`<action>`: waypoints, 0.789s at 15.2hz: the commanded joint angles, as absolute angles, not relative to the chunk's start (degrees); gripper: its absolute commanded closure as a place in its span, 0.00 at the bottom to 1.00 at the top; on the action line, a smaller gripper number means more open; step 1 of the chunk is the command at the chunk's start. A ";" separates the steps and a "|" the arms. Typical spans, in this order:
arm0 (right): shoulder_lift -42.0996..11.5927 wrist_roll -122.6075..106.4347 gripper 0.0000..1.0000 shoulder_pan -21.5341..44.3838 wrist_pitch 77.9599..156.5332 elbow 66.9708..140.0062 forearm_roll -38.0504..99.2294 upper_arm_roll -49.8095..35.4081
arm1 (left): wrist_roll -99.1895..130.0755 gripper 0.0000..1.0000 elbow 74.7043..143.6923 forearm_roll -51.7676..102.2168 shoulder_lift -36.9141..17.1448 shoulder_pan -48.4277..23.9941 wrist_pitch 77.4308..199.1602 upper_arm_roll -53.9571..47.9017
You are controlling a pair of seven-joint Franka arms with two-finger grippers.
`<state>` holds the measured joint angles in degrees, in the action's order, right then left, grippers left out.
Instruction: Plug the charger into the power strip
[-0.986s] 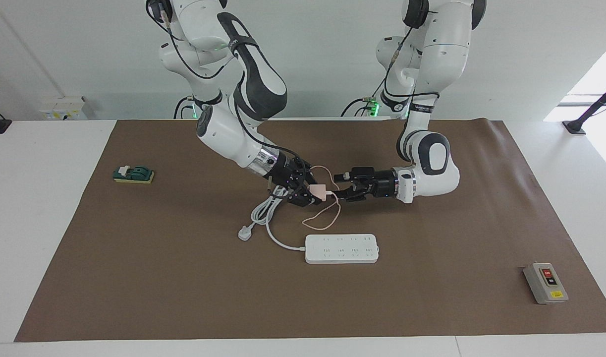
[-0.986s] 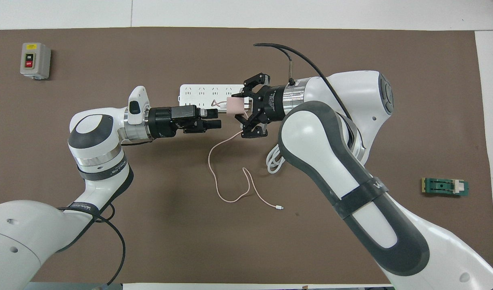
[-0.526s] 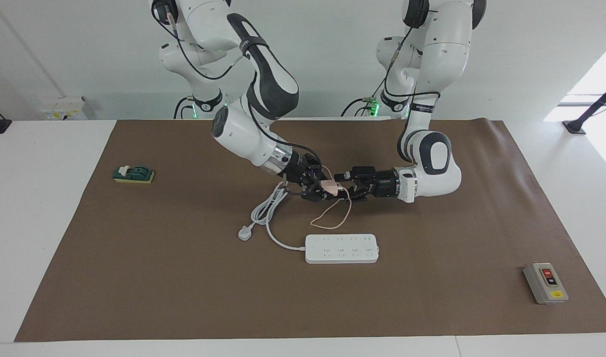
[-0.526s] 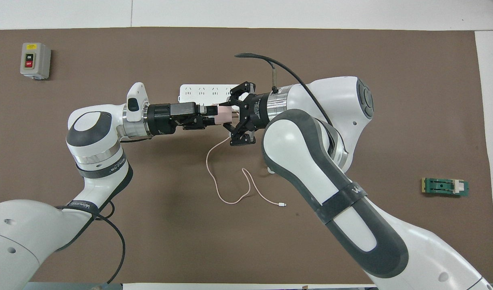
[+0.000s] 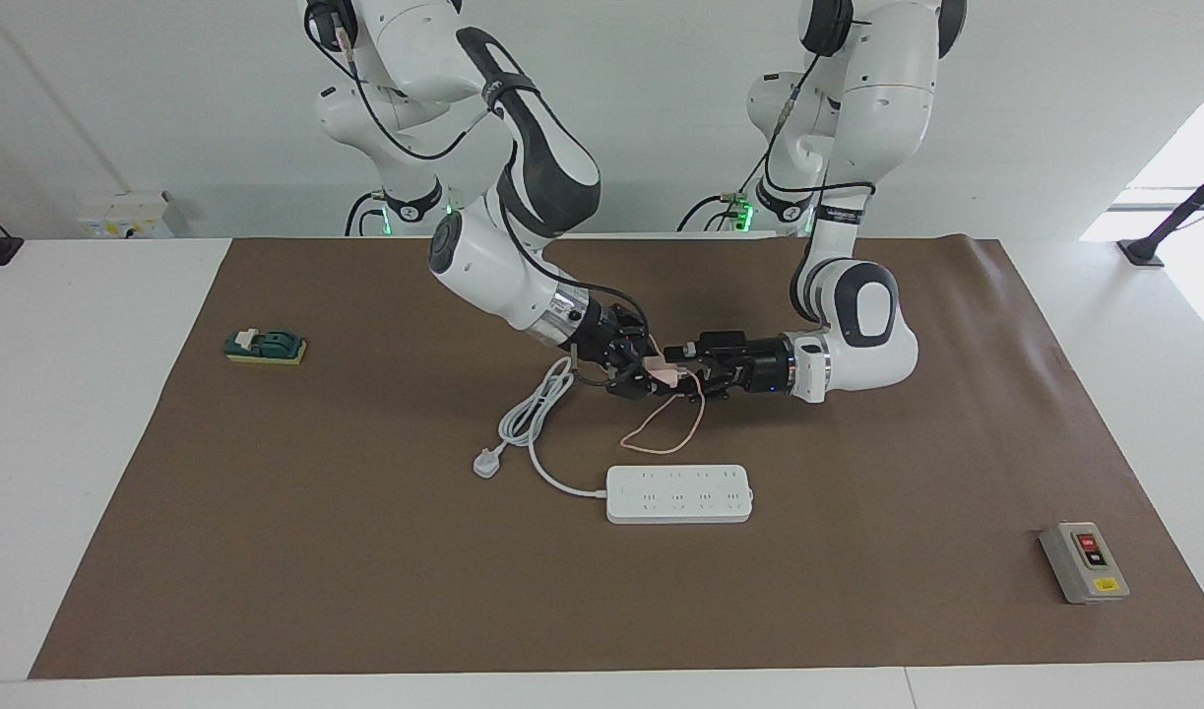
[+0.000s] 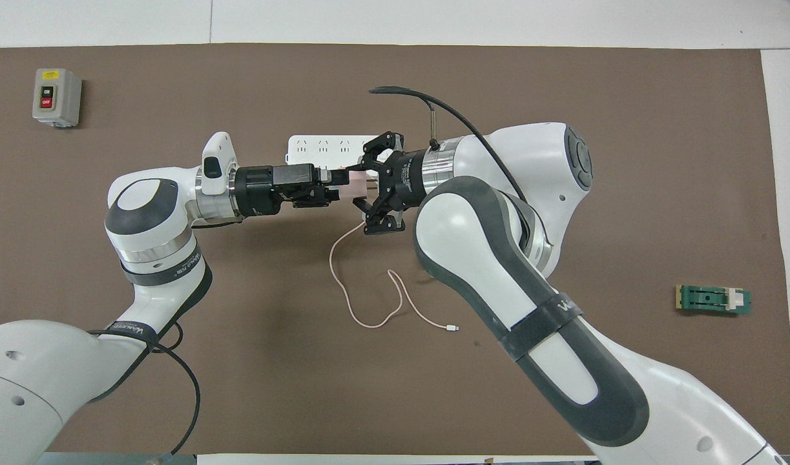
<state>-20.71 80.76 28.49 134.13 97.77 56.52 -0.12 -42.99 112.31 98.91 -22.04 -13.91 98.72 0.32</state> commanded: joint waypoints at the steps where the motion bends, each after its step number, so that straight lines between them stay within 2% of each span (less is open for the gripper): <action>1: -21.45 80.33 1.00 28.65 134.91 96.77 56.87 -0.09 | -43.86 0.55 111.36 99.14 -23.12 -13.89 96.86 0.79; 3: -21.45 80.33 1.00 28.65 135.00 96.85 56.95 -0.09 | -43.95 0.67 111.45 99.14 -23.12 -13.89 96.68 0.88; 4: -21.45 80.33 1.00 28.65 135.00 96.77 56.95 -0.09 | -44.03 0.87 111.45 99.14 -23.12 -13.89 96.68 0.88; 5: -21.45 80.33 1.00 28.57 134.91 96.77 56.95 -0.09 | -44.03 1.00 111.45 99.05 -23.12 -13.89 96.33 0.88; 7: -21.45 80.59 1.00 28.65 135.00 96.77 57.13 -0.09 | -44.03 1.00 111.45 98.79 -23.12 -13.89 96.24 0.97; 8: -21.45 80.94 0.93 28.30 134.83 96.85 57.74 -0.09 | -43.95 1.00 111.45 98.79 -23.03 -13.89 96.24 0.97; 9: -21.45 81.73 0.02 28.47 135.00 96.86 57.66 0.00 | -43.95 1.00 111.36 98.79 -23.03 -13.89 96.24 0.97; 12: -21.45 82.70 0.00 28.39 136.49 96.77 57.66 0.00 | -43.25 1.00 111.10 98.53 -22.59 -13.19 96.94 1.14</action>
